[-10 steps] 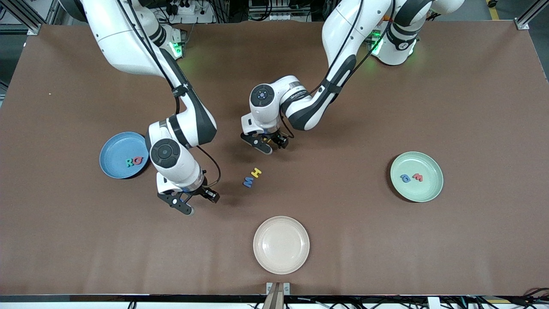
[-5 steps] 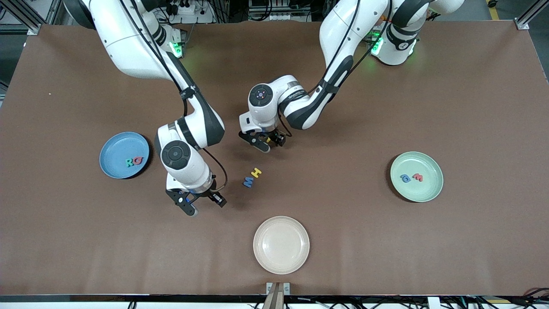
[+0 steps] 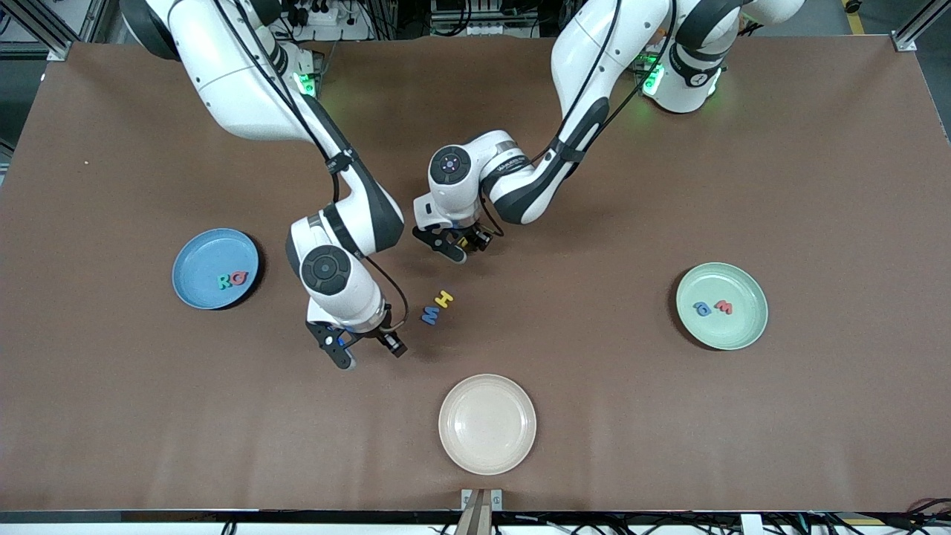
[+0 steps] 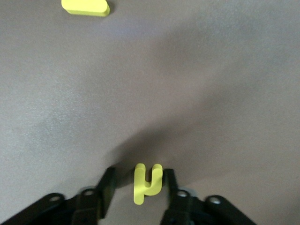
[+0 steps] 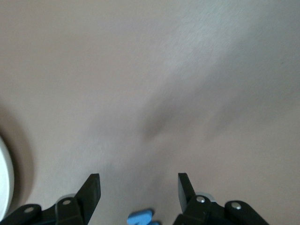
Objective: Sort uppercase to blue plate, lowercase to green plate
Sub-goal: 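Grasp the yellow letter with the left gripper while the right gripper reaches blue M, then drop the yellow letter on green plate while the right gripper grasps blue M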
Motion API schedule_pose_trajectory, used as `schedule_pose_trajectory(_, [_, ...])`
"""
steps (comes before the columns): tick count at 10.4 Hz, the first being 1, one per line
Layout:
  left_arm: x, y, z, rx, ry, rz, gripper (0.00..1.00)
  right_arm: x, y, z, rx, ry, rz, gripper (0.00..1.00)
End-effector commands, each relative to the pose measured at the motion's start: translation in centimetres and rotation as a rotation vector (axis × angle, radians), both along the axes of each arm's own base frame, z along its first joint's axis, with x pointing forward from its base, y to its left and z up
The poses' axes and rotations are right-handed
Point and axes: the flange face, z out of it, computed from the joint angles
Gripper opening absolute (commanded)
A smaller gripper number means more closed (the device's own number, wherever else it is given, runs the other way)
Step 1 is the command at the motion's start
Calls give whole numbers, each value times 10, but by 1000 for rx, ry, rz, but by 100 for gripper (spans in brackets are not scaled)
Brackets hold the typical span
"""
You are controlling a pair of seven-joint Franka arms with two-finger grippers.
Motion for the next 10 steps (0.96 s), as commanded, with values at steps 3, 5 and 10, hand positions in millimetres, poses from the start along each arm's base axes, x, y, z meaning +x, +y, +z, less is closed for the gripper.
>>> schedule_pose_trajectory(3, [36, 31, 26, -3, -19, 75, 0, -8, 27, -9, 14, -10, 172, 75])
schedule_pose_trajectory(5, [71, 80, 61, -2, -47, 105, 0, -12, 28, -26, 9, 5, 190, 75])
schedule_pose_trajectory(10, [191, 277, 132, 11, -85, 168, 0, -29, 53, -69, 39, 28, 201, 68])
